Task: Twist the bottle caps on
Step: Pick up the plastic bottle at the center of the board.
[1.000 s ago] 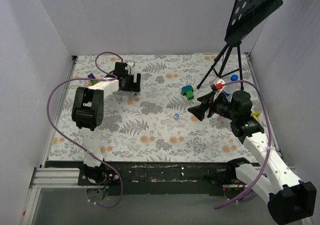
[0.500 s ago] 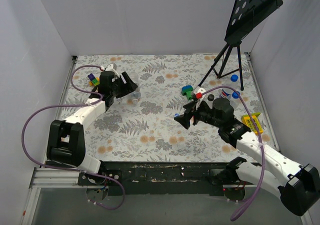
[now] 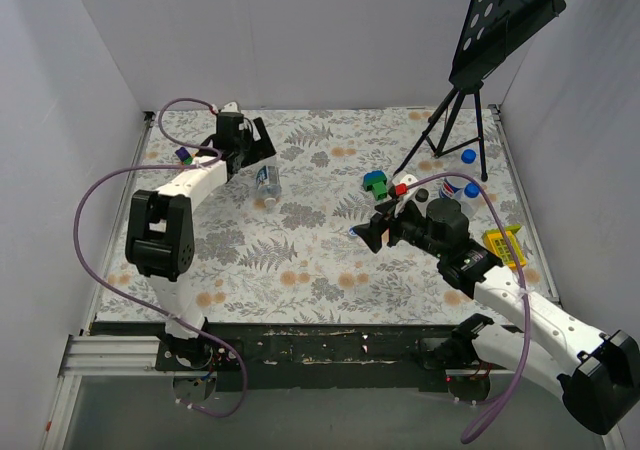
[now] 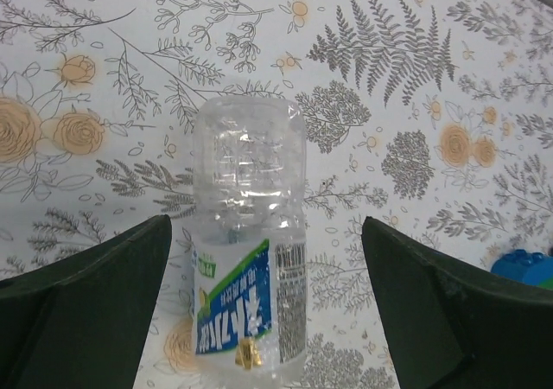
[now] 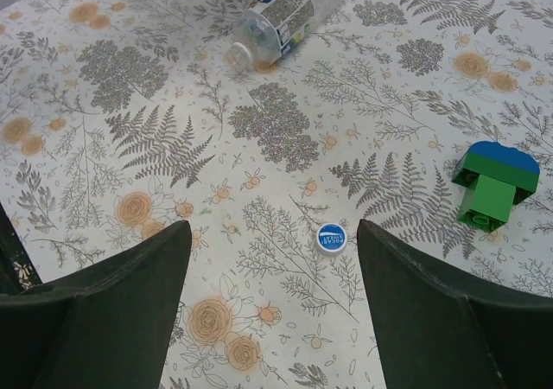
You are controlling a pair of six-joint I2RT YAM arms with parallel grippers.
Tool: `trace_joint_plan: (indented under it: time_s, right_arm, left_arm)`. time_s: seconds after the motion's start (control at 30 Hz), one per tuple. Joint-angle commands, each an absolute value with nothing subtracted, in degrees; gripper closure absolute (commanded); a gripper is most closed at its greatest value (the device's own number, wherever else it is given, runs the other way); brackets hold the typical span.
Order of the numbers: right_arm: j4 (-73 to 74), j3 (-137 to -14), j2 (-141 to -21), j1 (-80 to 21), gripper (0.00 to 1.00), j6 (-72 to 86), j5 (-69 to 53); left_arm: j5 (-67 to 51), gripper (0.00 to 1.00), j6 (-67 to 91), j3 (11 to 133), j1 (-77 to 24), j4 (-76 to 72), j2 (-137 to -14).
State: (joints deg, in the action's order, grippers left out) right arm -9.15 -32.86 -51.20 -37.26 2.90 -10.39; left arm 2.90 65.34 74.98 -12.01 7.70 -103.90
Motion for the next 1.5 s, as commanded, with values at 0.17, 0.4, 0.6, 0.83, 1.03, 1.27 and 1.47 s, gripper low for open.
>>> trace_joint_plan:
  time_s: [0.17, 0.4, 0.6, 0.83, 1.03, 1.27, 1.47]
  right_arm:
    - [-13.6, -31.6, -53.1, -37.6, 0.15, 2.5, -9.8]
    - [-14.1, -31.2, -53.5, -37.7, 0.15, 2.3, -9.6]
    - [-16.2, -30.9, -55.5, -38.4, 0.16, 4.0, -12.2]
    - [-19.2, -30.2, -57.5, -42.7, 0.17, 4.3, -9.2]
    - [-21.9, -31.6, -59.9, -47.9, 0.18, 5.8, -7.8]
    - [-23.5, -35.9, -65.2, -56.7, 0.18, 6.9, 2.7]
    - [-27.4, -37.0, -68.3, -62.4, 0.19, 6.9, 13.3]
  left_arm:
    - [5.2, 0.07, 63.6, 87.3, -12.0, 13.6, -116.8]
    - [5.6, 0.17, 65.4, 89.7, -12.0, 15.8, -121.1]
    - [1.7, 0.39, 72.1, 82.2, -12.0, 11.3, -115.7]
    - [-3.1, 0.56, 83.2, 68.8, -12.0, 4.9, -104.4]
    - [-6.3, 0.58, 97.9, 54.7, -13.4, 0.4, -90.8]
    - [4.6, 0.64, 114.1, 44.1, -20.6, -1.7, -75.7]
    - [9.1, 0.63, 122.6, 39.5, -25.7, -1.3, -67.6]
